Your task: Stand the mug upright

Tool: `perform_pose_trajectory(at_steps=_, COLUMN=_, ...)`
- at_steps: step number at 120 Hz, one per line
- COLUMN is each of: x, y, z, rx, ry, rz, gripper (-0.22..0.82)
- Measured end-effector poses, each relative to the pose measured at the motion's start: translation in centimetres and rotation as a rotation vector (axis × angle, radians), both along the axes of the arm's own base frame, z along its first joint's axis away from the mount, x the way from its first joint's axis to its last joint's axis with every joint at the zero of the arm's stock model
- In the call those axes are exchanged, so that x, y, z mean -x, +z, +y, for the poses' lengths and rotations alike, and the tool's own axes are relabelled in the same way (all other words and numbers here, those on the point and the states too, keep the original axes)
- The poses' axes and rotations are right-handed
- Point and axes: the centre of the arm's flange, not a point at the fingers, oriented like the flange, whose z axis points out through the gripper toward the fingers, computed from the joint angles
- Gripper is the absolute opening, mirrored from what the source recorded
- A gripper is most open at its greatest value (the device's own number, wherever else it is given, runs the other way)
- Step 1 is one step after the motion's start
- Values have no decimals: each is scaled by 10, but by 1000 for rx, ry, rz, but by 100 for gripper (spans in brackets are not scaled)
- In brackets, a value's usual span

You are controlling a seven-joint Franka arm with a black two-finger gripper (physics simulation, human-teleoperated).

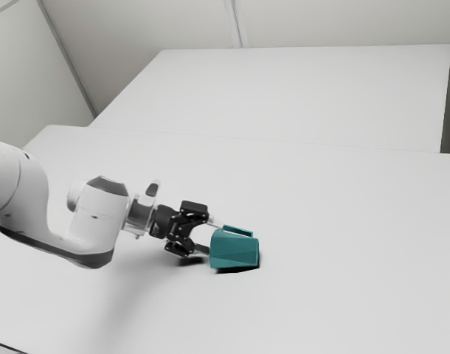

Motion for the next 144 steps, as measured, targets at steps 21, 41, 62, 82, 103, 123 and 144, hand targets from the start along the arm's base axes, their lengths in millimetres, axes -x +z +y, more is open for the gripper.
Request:
perform_pose_trajectory(at_steps=21, x=-2, y=0, z=0, rx=-7, ry=-11, rz=-24, gripper=60)
perform_pose_trajectory(at_steps=41, x=-3, y=-2, z=-16, rx=-8, ry=-41, rz=-38, gripper=60)
perform_pose_trajectory(at_steps=62, x=-2, y=-2, z=-22, rx=-9, ry=-54, rz=-50, gripper=58)
perform_pose_trajectory(at_steps=82, x=-3, y=-2, z=-21, rx=-10, ry=-53, rz=-60, gripper=29)
perform_pose_trajectory(at_steps=103, x=-4, y=-1, z=-23, rx=-10, ry=-59, rz=-69, gripper=8)
perform_pose_trajectory(at_steps=123, x=-6, y=4, z=-25, rx=-11, ry=-67, rz=-85, gripper=1)
perform_pose_trajectory(at_steps=144, x=-16, y=19, z=-24, rx=-12, ry=-73, rz=-123, gripper=-7)
